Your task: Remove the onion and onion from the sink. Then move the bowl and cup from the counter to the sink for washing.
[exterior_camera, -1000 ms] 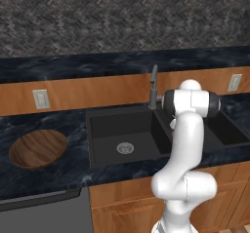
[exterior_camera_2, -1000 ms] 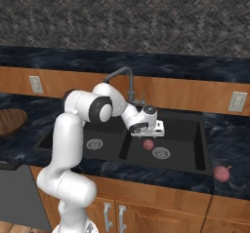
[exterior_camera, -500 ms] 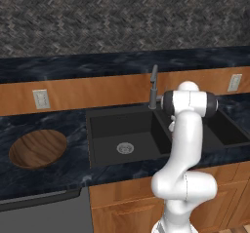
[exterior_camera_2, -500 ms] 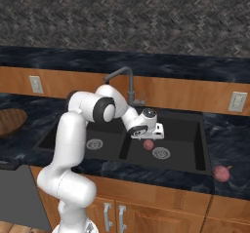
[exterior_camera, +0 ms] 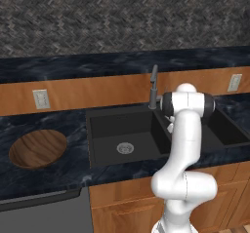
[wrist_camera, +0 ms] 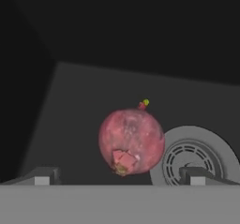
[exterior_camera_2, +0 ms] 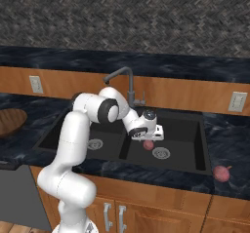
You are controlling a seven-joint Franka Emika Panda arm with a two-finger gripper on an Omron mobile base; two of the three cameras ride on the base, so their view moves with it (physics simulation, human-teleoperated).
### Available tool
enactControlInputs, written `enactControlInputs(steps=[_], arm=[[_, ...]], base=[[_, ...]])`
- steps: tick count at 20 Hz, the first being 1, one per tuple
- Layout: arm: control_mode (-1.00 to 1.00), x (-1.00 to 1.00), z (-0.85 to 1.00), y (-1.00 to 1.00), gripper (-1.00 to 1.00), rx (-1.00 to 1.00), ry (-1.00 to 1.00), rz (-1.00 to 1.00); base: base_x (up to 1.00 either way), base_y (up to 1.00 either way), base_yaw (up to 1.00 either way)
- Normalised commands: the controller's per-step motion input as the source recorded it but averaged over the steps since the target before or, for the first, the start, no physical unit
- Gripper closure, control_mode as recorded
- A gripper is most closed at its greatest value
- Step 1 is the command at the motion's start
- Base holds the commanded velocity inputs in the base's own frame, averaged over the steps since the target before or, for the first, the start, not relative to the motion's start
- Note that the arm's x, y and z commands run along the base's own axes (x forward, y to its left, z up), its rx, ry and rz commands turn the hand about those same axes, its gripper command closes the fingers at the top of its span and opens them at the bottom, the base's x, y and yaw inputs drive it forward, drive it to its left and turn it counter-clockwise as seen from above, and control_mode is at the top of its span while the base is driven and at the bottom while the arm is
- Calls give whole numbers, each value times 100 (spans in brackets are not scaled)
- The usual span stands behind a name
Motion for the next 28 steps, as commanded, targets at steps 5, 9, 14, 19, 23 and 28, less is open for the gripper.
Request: enactControlInputs(steps=[5, 9, 14, 19, 23, 28], arm=[[-100, 14, -19, 0, -100, 0, 1, 0], [-100, 16, -16, 0, -100, 0, 0, 0], [-100, 14, -14, 0, -100, 0, 2, 0], [-100, 19, -16, -2, -100, 0, 2, 0], [-100, 13, -15, -9, -100, 0, 1, 0], [-100, 14, -14, -9, -100, 0, 0, 0]], base=[[0, 0, 0], [0, 0, 0], [0, 0, 0], [0, 0, 0], [0, 0, 0], [0, 0, 0]])
